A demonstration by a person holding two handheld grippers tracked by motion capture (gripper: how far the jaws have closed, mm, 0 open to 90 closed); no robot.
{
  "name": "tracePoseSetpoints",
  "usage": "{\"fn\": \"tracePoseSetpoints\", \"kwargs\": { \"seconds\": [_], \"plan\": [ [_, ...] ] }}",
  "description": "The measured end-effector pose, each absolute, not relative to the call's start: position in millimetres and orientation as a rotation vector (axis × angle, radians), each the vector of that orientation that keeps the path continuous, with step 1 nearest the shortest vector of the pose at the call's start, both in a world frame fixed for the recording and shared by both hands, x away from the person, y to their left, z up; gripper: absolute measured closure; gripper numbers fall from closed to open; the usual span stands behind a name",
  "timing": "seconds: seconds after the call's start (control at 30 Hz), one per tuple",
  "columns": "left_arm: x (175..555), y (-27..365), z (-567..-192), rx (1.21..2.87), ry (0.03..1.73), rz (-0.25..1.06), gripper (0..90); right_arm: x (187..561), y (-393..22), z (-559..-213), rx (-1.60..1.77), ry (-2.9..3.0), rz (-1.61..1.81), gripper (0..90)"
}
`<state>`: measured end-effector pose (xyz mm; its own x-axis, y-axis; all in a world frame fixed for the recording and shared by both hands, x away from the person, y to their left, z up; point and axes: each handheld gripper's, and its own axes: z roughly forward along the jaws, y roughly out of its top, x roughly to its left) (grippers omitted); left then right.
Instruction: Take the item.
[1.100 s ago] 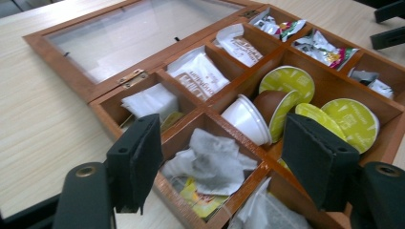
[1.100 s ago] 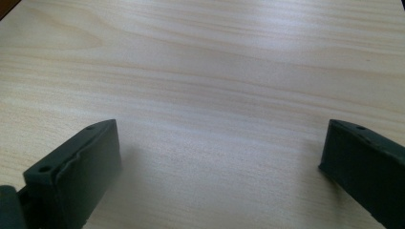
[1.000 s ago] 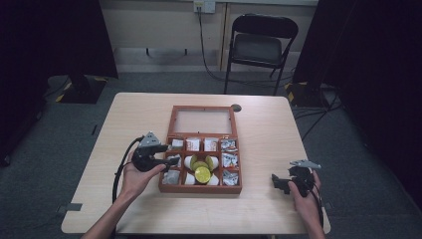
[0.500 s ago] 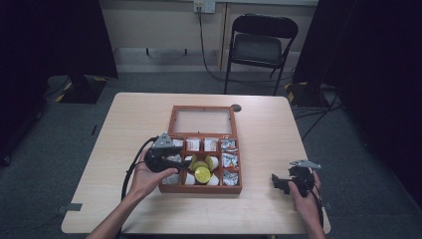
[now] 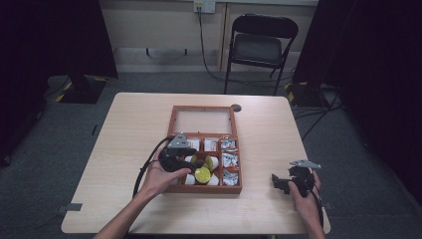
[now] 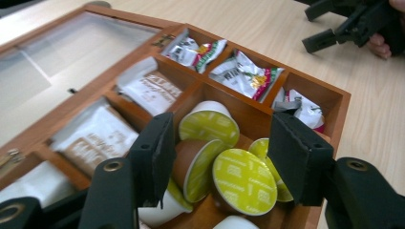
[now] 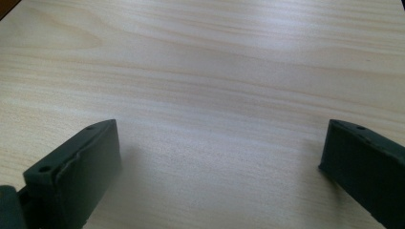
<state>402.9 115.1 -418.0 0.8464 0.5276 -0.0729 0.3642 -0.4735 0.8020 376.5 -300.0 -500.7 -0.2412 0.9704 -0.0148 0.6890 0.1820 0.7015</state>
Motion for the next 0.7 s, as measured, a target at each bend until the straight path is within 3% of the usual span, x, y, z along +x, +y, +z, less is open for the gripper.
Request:
{"fn": "tracePoseSetpoints", "kwargs": {
  "seconds": [0.33, 0.7],
  "plan": [
    [405.8, 109.0, -431.3, 2.120, 0.640, 0.138, 46.9, 376.5, -300.0, -500.7, 1.555, 2.001, 0.806, 0.0],
    [406.8, 107.3, -443.6, 2.168, 0.645, 0.138, 49.1, 376.4, -299.9, -500.7, 1.554, 2.000, 0.807, 0.0]
  ]
}}
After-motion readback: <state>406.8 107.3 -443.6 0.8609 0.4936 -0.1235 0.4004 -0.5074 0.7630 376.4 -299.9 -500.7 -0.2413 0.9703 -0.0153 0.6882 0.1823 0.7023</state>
